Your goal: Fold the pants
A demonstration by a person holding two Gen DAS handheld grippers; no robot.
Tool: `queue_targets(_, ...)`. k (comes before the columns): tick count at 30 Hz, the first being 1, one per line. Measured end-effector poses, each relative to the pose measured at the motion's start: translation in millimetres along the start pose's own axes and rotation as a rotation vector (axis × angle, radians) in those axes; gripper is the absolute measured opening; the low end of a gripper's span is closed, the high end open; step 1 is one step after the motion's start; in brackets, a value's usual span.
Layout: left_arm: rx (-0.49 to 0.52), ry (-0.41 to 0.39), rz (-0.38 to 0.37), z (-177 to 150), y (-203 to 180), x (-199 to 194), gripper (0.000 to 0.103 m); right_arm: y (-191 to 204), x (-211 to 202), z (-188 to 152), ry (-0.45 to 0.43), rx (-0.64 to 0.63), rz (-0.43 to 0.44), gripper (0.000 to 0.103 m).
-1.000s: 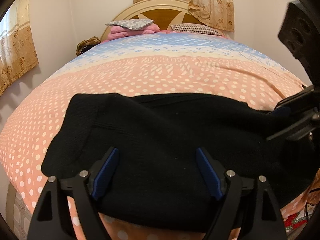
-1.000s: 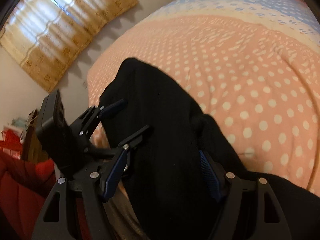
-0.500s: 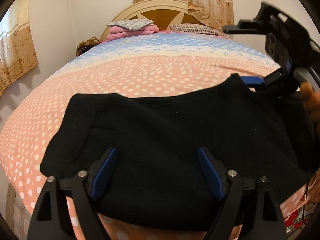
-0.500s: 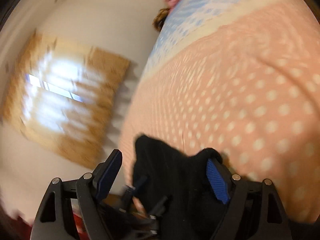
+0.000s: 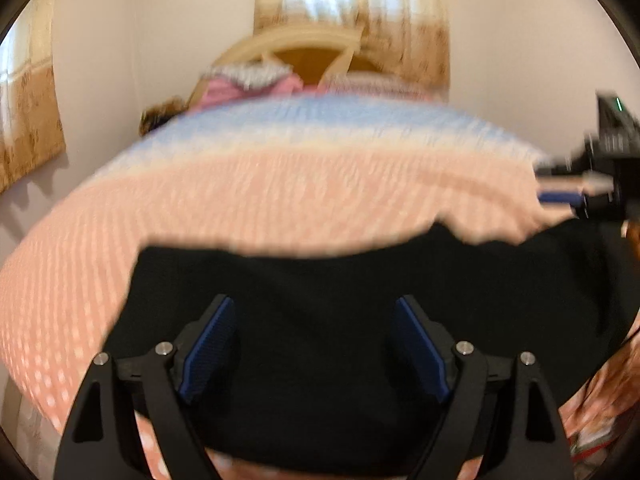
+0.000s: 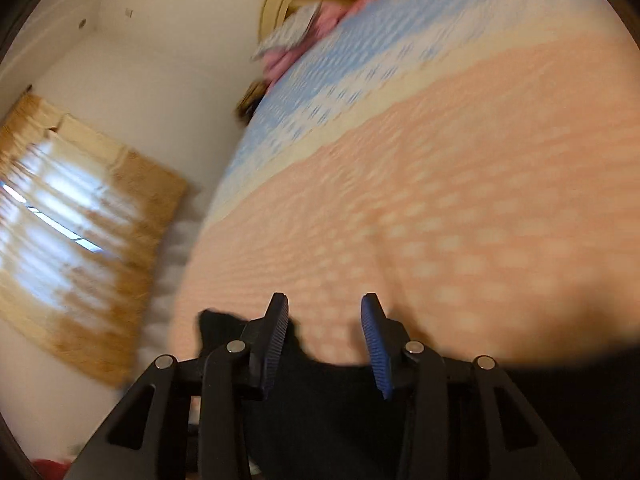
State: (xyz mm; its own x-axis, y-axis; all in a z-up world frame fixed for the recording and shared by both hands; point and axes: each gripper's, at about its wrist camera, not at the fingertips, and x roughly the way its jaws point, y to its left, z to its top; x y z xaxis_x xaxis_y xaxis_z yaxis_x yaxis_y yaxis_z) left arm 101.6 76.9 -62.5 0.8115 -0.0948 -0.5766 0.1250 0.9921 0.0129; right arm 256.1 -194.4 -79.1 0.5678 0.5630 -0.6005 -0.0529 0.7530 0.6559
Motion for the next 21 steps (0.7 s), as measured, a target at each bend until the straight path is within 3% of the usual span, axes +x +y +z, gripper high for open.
queue_targets(1,0.004,-0.009,-0.009,5.6,-3.5,0.1,0.086,-3.4,-18.9,-1.5,-0.055,-0.021,-0.059,0.044)
queue_targets(3,-0.001,0.026,-0.027,12.6,-10.6,12.2,0.086,-15.7,-58.7,2.6,-0.168,-0.039,-0.186,0.070)
queue_targets(4,-0.016,0.063,-0.035,12.6,-12.3,21.7,0.086,-24.0,-79.8,7.2,-0.231,-0.031,-0.236,0.074)
queue_targets(7,-0.096,0.193,-0.066,1.3,-12.3,49.6,0.086,-59.9,-127.7,32.0,-0.327,0.052,-0.377,0.077)
queue_targets(8,-0.088,0.175,-0.045,-3.6,-14.2,50.1,0.086,-76.4,-140.7,42.3,-0.337,0.091,-0.443,0.077)
queue_targets(13,0.016,0.170,0.031,-9.2,-34.9,46.4,0.088,-135.7,-149.9,91.7,-0.238,0.112,-0.688,0.077)
queue_targets(17,-0.001,0.186,0.022,-6.5,-30.2,47.1,0.089,-174.0,-134.1,86.6,-0.117,0.163,-0.845,0.077)
queue_targets(19,0.010,0.185,0.028,-7.6,-29.8,47.6,0.089,-174.4,-136.4,82.4,-0.136,0.157,-0.856,0.071)
queue_targets(20,0.014,0.184,0.033,-7.6,-30.5,47.8,0.090,-173.4,-137.7,78.6,-0.140,0.158,-0.874,0.053)
queue_targets(21,0.016,0.184,0.037,-8.6,-30.5,46.5,0.090,-174.5,-143.1,77.0,-0.146,0.166,-0.881,0.026)
